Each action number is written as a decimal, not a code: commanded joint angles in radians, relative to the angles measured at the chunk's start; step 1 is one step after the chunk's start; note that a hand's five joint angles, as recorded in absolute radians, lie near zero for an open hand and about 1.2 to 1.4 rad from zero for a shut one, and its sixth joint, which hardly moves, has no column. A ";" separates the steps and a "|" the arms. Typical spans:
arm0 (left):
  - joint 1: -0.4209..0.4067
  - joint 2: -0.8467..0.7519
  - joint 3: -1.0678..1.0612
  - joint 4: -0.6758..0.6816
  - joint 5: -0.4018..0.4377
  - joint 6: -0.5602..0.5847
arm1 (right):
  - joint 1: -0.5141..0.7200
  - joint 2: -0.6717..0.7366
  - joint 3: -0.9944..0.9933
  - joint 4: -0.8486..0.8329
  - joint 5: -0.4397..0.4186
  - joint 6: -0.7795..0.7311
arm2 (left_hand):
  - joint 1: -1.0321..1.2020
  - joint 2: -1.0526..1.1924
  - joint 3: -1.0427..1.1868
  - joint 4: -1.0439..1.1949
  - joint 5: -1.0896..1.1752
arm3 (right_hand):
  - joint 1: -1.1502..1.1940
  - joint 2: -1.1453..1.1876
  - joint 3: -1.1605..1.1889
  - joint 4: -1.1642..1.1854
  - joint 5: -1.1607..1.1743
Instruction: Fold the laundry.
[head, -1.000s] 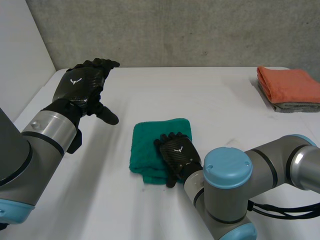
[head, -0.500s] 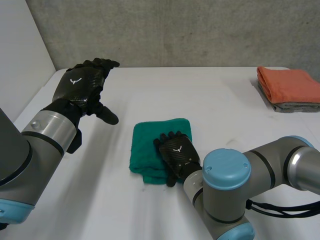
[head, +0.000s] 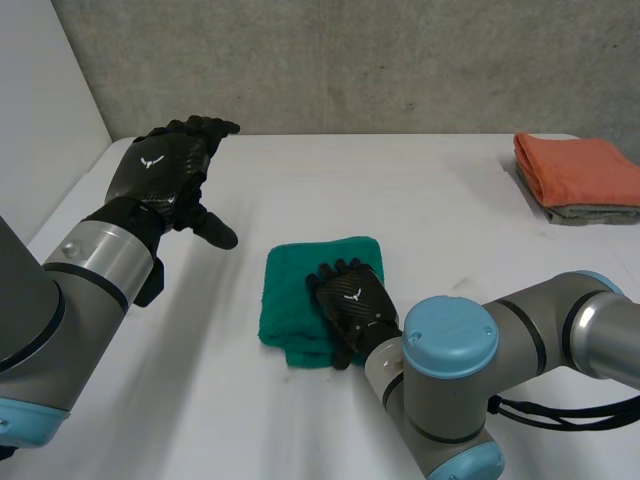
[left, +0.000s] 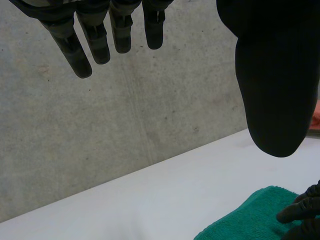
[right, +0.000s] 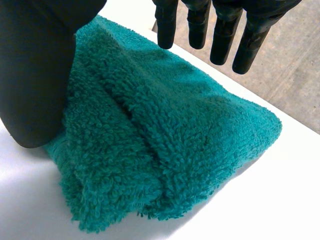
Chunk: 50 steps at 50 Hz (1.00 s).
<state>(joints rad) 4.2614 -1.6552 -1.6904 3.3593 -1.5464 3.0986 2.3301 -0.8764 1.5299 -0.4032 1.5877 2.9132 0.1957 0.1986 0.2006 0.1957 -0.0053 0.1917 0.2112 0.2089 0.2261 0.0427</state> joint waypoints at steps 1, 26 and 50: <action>-0.002 0.000 0.000 0.000 0.000 0.000 | 0.000 0.010 -0.007 0.000 0.000 -0.015 | -0.021 -0.024 -0.026 -0.021 0.005 | 0.017 -0.003 -0.001 -0.018 -0.009; -0.002 0.002 0.000 0.000 0.000 0.000 | 0.000 0.019 -0.007 -0.034 0.000 -0.023 | -0.021 -0.024 -0.026 -0.021 0.005 | 0.043 0.024 0.026 0.009 0.018; -0.003 0.000 -0.002 0.006 0.000 0.000 | 0.000 0.028 -0.007 -0.060 0.002 -0.063 | -0.021 -0.024 -0.026 -0.021 0.005 | 0.043 0.024 0.026 0.009 0.018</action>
<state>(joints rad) 4.2589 -1.6543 -1.6904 3.3613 -1.5462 3.0998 2.3301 -0.8503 1.5242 -0.4604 1.5892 2.8528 0.1957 0.1986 0.2006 0.1957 -0.0051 0.1917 0.2112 0.2089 0.2262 0.0428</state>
